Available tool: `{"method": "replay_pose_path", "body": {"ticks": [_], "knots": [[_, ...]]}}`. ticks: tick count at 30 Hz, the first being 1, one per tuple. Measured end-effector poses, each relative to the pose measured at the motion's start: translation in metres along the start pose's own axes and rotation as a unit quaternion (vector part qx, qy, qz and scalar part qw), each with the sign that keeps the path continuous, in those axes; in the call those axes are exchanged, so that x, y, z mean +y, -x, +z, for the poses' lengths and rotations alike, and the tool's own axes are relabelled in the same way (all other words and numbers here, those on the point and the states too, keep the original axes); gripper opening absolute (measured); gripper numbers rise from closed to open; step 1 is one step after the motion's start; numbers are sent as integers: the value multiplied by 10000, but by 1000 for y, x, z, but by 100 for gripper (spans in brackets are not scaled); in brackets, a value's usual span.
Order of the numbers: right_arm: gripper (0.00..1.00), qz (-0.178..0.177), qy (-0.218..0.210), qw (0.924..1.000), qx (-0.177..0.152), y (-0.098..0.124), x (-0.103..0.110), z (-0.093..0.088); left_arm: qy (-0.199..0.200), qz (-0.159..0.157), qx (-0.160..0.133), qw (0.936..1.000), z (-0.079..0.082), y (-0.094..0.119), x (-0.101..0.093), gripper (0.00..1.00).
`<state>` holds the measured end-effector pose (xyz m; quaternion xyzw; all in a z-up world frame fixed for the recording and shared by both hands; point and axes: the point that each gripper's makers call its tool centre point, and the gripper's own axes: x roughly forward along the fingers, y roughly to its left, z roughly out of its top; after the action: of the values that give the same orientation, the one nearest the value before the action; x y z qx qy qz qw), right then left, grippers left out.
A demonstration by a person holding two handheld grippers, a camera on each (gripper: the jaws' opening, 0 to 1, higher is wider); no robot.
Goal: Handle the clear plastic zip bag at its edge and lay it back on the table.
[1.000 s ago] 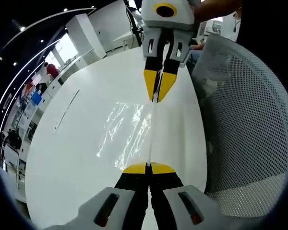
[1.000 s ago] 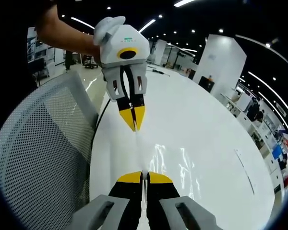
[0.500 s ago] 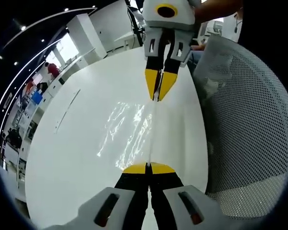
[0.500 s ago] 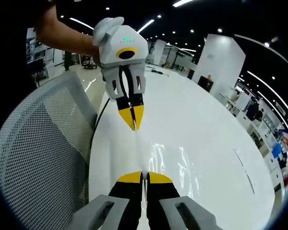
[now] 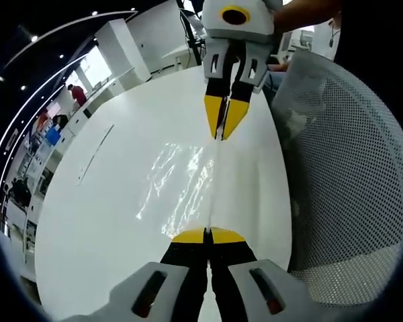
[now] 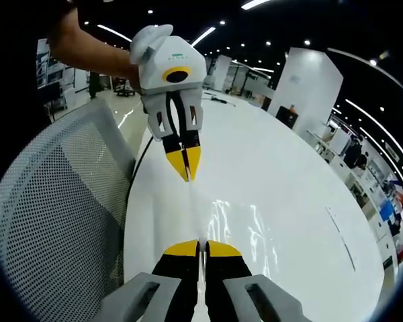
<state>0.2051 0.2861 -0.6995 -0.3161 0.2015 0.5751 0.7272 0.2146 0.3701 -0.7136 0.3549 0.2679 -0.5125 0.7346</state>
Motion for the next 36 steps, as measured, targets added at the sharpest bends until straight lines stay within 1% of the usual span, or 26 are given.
{"method": "replay_pose_path", "body": {"ticks": [12, 36], "knots": [[0, -27, -30, 10000, 15, 1, -1, -2, 9, -11, -2, 10000, 1, 0, 0, 0], [0, -27, -59, 10000, 31, 3, 0, -5, 63, -10, 27, 10000, -4, 2, -1, 0]]}}
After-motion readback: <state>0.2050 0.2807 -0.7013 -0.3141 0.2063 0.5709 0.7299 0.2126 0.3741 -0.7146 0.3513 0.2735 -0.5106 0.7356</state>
